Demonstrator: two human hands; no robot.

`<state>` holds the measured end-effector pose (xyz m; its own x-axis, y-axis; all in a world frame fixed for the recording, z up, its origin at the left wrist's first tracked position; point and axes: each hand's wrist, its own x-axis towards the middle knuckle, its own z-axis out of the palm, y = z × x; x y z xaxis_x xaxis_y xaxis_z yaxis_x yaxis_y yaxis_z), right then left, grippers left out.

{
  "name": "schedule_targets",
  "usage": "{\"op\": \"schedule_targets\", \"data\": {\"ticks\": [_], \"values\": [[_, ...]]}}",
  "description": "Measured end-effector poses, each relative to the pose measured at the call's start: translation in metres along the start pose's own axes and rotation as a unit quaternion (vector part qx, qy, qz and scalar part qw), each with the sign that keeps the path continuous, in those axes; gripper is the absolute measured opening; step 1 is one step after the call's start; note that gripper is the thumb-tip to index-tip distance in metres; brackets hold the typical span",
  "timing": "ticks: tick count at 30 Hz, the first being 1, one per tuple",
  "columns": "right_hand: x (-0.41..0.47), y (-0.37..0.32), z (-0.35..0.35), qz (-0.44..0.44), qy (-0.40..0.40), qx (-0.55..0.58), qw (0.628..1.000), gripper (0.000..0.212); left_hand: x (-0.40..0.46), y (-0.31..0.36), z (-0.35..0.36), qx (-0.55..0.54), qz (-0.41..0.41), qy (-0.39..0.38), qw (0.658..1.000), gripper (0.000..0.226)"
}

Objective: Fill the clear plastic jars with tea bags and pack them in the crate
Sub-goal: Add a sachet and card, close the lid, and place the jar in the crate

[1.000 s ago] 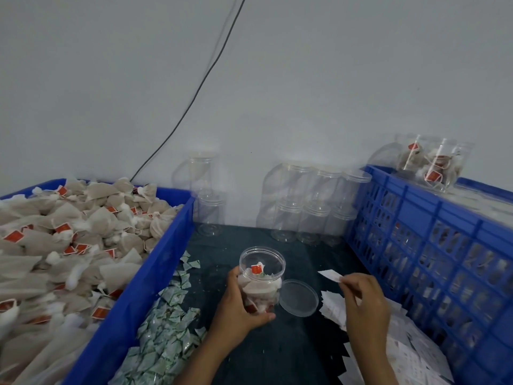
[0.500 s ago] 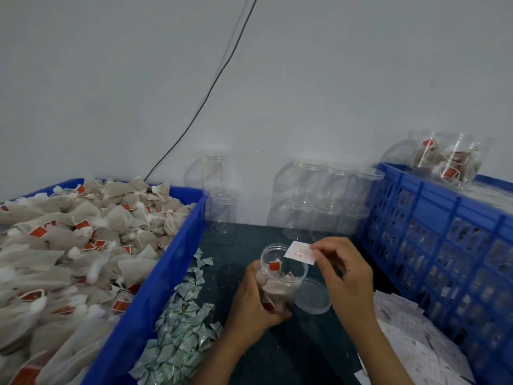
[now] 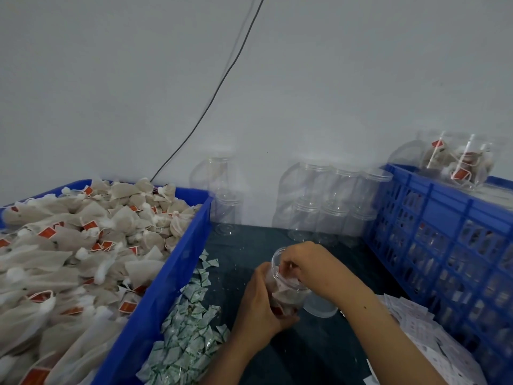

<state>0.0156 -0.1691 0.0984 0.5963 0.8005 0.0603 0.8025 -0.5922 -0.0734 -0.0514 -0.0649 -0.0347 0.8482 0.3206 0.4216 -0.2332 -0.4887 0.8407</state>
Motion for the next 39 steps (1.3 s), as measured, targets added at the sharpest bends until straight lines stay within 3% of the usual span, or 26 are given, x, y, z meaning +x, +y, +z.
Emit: {"op": "schedule_targets", "data": {"ticks": [2,5,7,9,11,13,15,17,20,23,26,30,31,33,35,36,37,39], "values": [[0.001,-0.003,-0.004,0.038,-0.063,-0.076,0.994,0.027,0.0,0.0,0.0,-0.004,-0.004,0.001,1.0,0.093],[0.007,-0.006,-0.009,0.085,-0.059,-0.043,0.994,0.026,0.0,0.0,0.0,-0.008,-0.005,0.0,1.0,0.093],[0.013,-0.012,-0.021,0.141,-0.137,-0.072,0.978,0.035,0.0,0.0,0.0,-0.011,-0.008,-0.002,1.0,0.094],[0.008,-0.012,-0.021,0.141,-0.135,-0.065,0.979,0.037,-0.001,0.0,0.0,-0.011,-0.012,-0.003,1.0,0.094],[0.001,-0.015,-0.026,0.125,-0.079,-0.036,0.988,0.03,-0.001,-0.001,0.0,-0.011,-0.015,-0.002,1.0,0.094],[-0.013,-0.009,-0.026,0.071,0.047,0.052,0.995,0.024,0.0,-0.002,0.0,-0.007,-0.015,0.001,1.0,0.095],[-0.024,-0.005,-0.027,0.056,0.156,0.184,0.969,0.024,0.002,-0.002,0.0,-0.009,-0.016,0.004,1.0,0.097],[-0.021,-0.001,-0.023,0.054,0.18,0.251,0.95,0.026,0.002,-0.004,0.0,-0.012,-0.02,0.002,1.0,0.099],[-0.013,-0.002,-0.011,0.061,0.131,0.233,0.962,0.027,0.002,-0.004,0.001,-0.006,-0.019,-0.003,1.0,0.098],[-0.007,-0.005,-0.001,0.033,0.053,0.096,0.993,0.024,0.002,-0.003,0.001,0.004,-0.009,0.001,1.0,0.095],[-0.006,-0.006,0.001,-0.014,0.007,-0.004,1.0,0.021,0.002,-0.003,0.001,0.012,-0.004,0.003,1.0,0.093],[-0.008,0.005,-0.002,-0.05,-0.01,-0.002,0.999,0.027,0.001,-0.003,0.0,0.008,-0.002,0.0,1.0,0.095],[-0.01,0.01,-0.002,-0.053,0.021,0.026,0.998,0.033,0.001,-0.003,0.0,0.008,-0.001,0.002,1.0,0.096],[-0.017,0.026,0.003,-0.025,0.169,0.162,0.972,0.037,0.001,-0.003,0.0,0.008,0.003,0.008,1.0,0.094],[-0.028,0.045,0.019,0.044,0.344,0.27,0.898,0.035,0.001,-0.003,0.0,0.005,0.002,0.007,1.0,0.095],[-0.033,0.052,0.031,0.091,0.389,0.292,0.869,0.032,0.0,-0.003,-0.001,0.002,0.0,0.004,1.0,0.097],[-0.036,0.058,0.045,0.129,0.4,0.304,0.855,0.028,0.0,-0.004,-0.001,0.0,-0.001,0.002,1.0,0.098],[-0.039,0.066,0.076,0.177,0.334,0.322,0.868,0.033,0.0,-0.005,-0.001,-0.002,-0.001,0.002,1.0,0.1]]}}
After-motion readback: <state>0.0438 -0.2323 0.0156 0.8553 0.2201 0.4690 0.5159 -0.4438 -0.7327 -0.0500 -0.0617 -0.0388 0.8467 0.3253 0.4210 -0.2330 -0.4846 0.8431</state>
